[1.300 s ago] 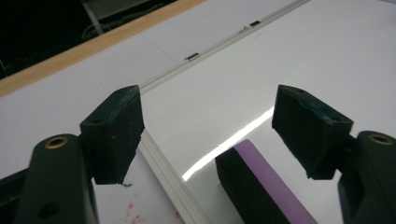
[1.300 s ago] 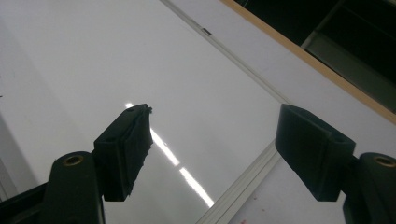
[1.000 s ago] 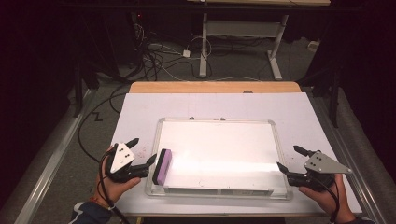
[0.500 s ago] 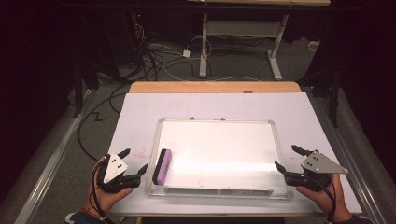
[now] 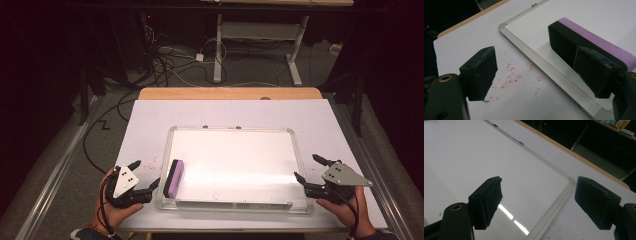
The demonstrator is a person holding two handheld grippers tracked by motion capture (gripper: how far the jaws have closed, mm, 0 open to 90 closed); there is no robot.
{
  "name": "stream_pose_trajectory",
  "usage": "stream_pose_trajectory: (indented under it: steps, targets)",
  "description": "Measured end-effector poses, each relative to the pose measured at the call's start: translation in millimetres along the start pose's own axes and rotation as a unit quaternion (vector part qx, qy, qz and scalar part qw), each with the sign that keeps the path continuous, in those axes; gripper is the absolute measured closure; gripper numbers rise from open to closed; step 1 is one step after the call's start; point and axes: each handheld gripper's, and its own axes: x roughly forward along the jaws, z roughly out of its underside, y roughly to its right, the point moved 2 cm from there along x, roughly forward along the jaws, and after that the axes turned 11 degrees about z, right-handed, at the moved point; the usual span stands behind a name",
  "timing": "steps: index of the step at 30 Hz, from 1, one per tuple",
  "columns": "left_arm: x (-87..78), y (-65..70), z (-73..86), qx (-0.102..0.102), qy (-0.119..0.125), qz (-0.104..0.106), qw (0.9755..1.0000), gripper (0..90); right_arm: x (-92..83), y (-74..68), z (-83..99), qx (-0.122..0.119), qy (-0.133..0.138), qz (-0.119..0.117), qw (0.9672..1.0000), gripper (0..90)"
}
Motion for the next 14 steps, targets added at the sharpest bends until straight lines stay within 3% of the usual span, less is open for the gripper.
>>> stream_pose_trajectory:
  steps: [14]
  targets:
    - [3.7,2.1,-3.4,0.002,-0.006,0.002,1.0,17.9,-1.5,-1.3,2.1,-0.001,-0.002,-0.004,1.0,21.2]
